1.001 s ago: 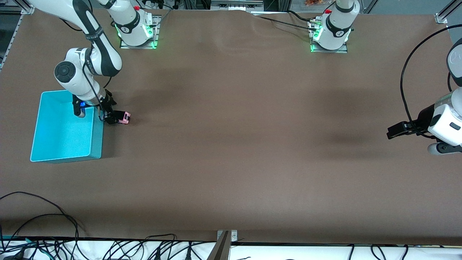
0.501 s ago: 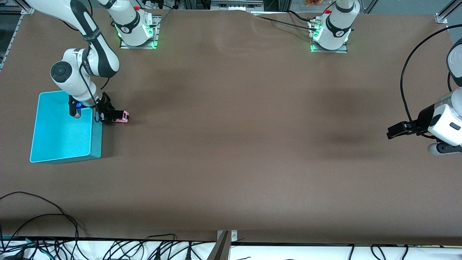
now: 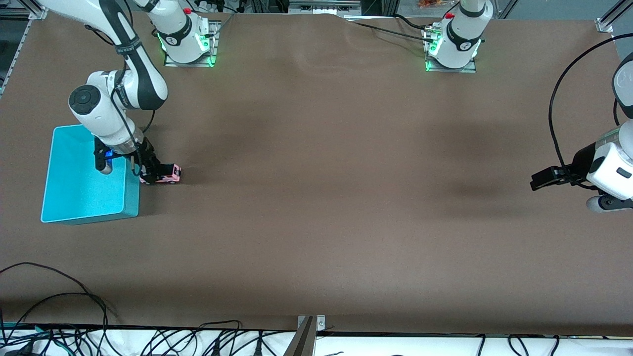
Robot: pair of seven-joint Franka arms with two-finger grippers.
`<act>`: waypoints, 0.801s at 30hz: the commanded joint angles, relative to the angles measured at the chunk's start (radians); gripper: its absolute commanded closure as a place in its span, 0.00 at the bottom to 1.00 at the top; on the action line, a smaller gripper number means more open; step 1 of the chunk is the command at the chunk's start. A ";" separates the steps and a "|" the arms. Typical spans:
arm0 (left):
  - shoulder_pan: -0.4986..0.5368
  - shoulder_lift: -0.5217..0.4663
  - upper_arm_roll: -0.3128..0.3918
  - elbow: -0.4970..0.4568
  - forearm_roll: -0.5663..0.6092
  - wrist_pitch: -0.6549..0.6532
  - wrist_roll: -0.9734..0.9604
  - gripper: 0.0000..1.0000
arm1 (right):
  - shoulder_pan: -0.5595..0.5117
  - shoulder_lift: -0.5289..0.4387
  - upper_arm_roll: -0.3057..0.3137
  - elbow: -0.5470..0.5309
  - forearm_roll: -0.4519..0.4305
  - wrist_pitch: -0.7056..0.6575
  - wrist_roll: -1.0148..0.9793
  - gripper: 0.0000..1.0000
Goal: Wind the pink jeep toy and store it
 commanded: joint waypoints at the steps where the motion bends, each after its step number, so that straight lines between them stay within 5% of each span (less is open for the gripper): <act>1: 0.007 -0.006 -0.005 -0.007 0.021 -0.005 0.020 0.00 | -0.007 -0.019 0.035 0.063 -0.025 -0.081 0.001 1.00; 9: 0.007 -0.006 -0.005 -0.007 0.021 -0.004 0.020 0.00 | -0.007 -0.007 0.038 0.207 -0.012 -0.213 -0.166 1.00; 16: 0.008 -0.006 -0.005 -0.007 0.021 -0.004 0.019 0.00 | -0.007 -0.009 0.028 0.286 0.007 -0.397 -0.554 1.00; 24: 0.008 -0.006 -0.005 -0.007 0.021 -0.004 0.019 0.00 | -0.012 -0.012 -0.091 0.333 0.007 -0.499 -0.958 1.00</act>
